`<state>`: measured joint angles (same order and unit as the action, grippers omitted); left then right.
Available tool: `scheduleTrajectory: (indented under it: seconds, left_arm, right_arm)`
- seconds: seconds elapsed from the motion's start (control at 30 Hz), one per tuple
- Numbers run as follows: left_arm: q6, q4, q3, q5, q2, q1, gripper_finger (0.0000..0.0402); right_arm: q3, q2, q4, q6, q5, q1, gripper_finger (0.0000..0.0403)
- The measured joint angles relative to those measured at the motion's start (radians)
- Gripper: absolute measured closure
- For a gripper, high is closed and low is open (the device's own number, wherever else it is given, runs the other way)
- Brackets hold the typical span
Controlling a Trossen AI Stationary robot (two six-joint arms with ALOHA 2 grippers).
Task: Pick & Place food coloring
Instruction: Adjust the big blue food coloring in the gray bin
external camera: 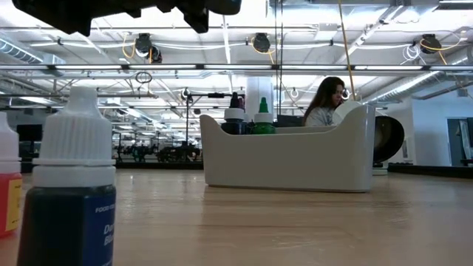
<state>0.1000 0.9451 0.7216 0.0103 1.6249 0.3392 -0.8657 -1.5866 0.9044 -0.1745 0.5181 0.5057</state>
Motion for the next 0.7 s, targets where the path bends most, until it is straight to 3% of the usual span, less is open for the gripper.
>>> scheduleTrajectory:
  seconds: [0.2, 0.7]
  left_arm:
    - [0.024, -0.007, 0.000, 0.018, 0.000, 0.010, 0.0302]
    - [0.052, -0.006, 0.000, 0.019, 0.000, 0.002, 0.0302]
  right_arm:
    - [-0.012, 0.000, 0.001, 0.033, -0.095, -0.025, 0.0147]
    - [-0.011, 0.000, -0.027, 0.094, -0.206, -0.074, 0.0156]
